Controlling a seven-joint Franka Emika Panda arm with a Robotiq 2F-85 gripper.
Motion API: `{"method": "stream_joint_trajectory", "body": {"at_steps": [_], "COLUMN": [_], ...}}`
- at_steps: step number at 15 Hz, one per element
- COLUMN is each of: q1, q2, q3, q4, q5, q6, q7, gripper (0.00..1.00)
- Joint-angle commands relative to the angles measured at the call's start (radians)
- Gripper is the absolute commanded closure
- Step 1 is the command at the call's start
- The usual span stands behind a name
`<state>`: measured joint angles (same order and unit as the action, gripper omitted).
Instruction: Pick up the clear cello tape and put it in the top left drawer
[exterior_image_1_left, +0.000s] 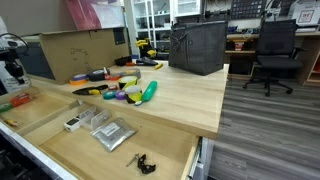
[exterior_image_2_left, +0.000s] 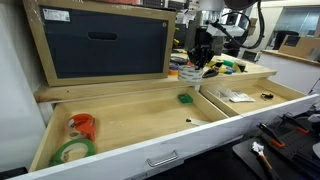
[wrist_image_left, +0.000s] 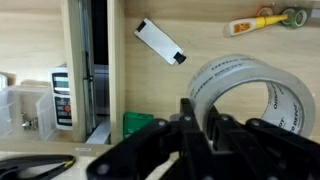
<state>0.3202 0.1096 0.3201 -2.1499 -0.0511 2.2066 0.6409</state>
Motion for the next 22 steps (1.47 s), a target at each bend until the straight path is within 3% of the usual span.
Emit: {"method": "stream_joint_trajectory", "body": {"at_steps": [1,7,11,16,19,20,22], "q1": [0.061,0.198,0.254,0.276,0.275,0.282,0.282], "q2": [0.099,0.278,0.342,0.414,0.432,0.411,0.420], "q3": [-0.005,-0.032,-0.053,-0.084,-0.088,-0.102,-0.103], "q4": [0.092,0.279,0.376,0.537,0.627,0.549,0.592], "q5": [-0.090,-0.237,-0.253,-0.237,-0.205,-0.221,-0.213], "q6": [0.005,-0.034,-0.050,-0.110,-0.208,-0.124,-0.169], "q7": [0.111,0.264,0.254,0.164,0.081,0.123,0.099], "gripper": [0.96,0.96,0.96,0.96,0.96,0.85,0.85]}}
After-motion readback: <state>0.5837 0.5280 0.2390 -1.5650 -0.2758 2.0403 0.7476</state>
